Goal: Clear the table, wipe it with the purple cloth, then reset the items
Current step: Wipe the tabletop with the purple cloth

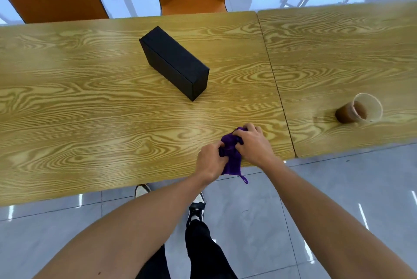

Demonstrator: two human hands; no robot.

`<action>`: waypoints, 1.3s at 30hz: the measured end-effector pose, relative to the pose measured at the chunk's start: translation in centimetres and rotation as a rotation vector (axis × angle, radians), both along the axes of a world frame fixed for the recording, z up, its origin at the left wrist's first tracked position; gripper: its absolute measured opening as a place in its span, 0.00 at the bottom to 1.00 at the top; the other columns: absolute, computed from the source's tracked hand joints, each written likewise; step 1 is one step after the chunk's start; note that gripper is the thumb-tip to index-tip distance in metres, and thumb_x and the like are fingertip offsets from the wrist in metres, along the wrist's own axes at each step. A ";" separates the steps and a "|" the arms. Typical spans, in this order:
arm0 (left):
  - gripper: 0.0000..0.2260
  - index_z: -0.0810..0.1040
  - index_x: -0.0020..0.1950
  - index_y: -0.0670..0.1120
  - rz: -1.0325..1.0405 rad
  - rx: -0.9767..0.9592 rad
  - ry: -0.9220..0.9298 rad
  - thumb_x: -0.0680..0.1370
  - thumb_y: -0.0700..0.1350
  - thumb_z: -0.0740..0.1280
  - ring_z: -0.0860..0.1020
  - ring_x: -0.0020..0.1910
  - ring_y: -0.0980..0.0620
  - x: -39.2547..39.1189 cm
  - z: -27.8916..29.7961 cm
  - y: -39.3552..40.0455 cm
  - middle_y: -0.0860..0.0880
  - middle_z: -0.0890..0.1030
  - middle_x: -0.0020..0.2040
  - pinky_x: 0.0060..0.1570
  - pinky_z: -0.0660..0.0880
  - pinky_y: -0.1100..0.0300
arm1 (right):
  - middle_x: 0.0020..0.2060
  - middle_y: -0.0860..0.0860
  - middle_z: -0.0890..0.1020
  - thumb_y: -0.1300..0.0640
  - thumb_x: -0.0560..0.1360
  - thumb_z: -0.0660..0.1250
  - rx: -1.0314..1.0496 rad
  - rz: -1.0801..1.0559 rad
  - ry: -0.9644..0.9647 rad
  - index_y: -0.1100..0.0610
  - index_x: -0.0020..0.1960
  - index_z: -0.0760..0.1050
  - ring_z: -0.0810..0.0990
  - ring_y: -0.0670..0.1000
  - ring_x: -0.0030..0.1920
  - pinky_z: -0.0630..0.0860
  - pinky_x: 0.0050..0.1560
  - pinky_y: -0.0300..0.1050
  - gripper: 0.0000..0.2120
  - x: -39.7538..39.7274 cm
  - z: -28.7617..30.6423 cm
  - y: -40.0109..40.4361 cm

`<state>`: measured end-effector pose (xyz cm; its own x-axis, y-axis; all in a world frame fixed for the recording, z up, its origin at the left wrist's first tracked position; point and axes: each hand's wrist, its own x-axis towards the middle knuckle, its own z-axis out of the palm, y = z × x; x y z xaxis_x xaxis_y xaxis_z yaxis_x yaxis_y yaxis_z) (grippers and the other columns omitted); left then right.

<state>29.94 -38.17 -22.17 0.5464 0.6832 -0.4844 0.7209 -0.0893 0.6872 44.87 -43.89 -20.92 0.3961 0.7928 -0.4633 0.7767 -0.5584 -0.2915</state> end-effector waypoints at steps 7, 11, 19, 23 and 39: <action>0.15 0.82 0.56 0.49 -0.097 -0.043 -0.020 0.71 0.37 0.68 0.81 0.44 0.49 0.3 0.4 -4.3 0.51 0.84 0.46 0.44 0.77 0.55 | 0.64 0.54 0.71 0.57 0.78 0.66 -0.021 -0.098 0.032 0.52 0.69 0.76 0.67 0.58 0.63 0.73 0.63 0.53 0.20 0.0 -0.2 -6.3; 0.15 0.81 0.56 0.49 -0.063 -0.099 -0.029 0.71 0.37 0.69 0.79 0.42 0.52 0.0 0.1 -5.8 0.52 0.84 0.45 0.41 0.74 0.60 | 0.62 0.54 0.72 0.57 0.78 0.66 -0.021 -0.168 0.061 0.52 0.68 0.77 0.68 0.57 0.62 0.72 0.61 0.50 0.19 -0.4 0.0 -8.3; 0.14 0.80 0.57 0.51 0.222 -0.250 -0.172 0.73 0.40 0.71 0.82 0.44 0.53 1.5 1.1 -4.7 0.54 0.84 0.45 0.48 0.81 0.54 | 0.54 0.52 0.79 0.50 0.73 0.68 0.168 -0.620 0.226 0.48 0.64 0.77 0.78 0.54 0.53 0.77 0.58 0.53 0.19 -0.5 1.5 -8.3; 0.20 0.77 0.66 0.48 0.323 -0.388 -0.307 0.75 0.35 0.69 0.84 0.49 0.51 3.2 2.5 -3.2 0.49 0.85 0.51 0.46 0.81 0.61 | 0.52 0.53 0.81 0.53 0.76 0.70 0.310 -0.921 0.327 0.54 0.68 0.70 0.79 0.52 0.49 0.74 0.47 0.45 0.22 -0.1 2.0 -6.5; 0.19 0.76 0.68 0.46 0.040 -0.461 -0.210 0.77 0.37 0.69 0.79 0.55 0.54 -0.7 5.4 0.3 0.51 0.82 0.55 0.49 0.75 0.66 | 0.70 0.63 0.70 0.43 0.77 0.65 -0.073 -0.345 -0.185 0.57 0.72 0.67 0.67 0.64 0.71 0.64 0.70 0.60 0.29 -2.5 3.3 -3.3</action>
